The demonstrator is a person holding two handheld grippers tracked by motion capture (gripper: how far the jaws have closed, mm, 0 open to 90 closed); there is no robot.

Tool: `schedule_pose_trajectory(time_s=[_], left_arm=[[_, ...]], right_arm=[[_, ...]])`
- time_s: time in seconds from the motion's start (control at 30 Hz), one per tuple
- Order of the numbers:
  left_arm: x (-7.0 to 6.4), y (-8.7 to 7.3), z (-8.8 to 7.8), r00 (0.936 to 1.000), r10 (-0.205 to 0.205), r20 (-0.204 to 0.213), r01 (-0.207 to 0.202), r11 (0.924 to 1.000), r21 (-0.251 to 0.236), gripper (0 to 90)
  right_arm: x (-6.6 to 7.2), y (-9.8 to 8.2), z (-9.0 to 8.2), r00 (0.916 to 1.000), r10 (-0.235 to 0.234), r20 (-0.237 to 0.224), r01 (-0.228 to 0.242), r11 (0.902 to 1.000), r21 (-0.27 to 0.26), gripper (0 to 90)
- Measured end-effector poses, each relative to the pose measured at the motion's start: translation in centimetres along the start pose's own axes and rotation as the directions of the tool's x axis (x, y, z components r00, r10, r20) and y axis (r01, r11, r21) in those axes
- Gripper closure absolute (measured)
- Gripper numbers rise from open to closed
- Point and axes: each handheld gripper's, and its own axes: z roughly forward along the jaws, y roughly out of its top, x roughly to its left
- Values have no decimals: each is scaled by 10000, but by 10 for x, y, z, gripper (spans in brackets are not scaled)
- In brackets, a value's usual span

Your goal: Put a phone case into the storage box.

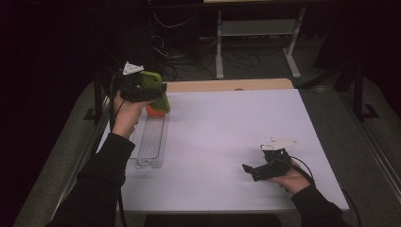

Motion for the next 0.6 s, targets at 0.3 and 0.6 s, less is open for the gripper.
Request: schedule_pose_trajectory(time_s=[0.3, 0.6], left_arm=[[15, -13, 19, 9874, -277, -1556, 364, 9979, 535, 149], [15, -32, 43, 9750, -256, -2208, 490, 9937, 1010, 147]], right_arm=[[0, 0, -1, 10000, 65, 2, -65, 10000, -27, 0], [0, 0, 0, 10000, 89, -29, -89, 10000, -19, 0]])
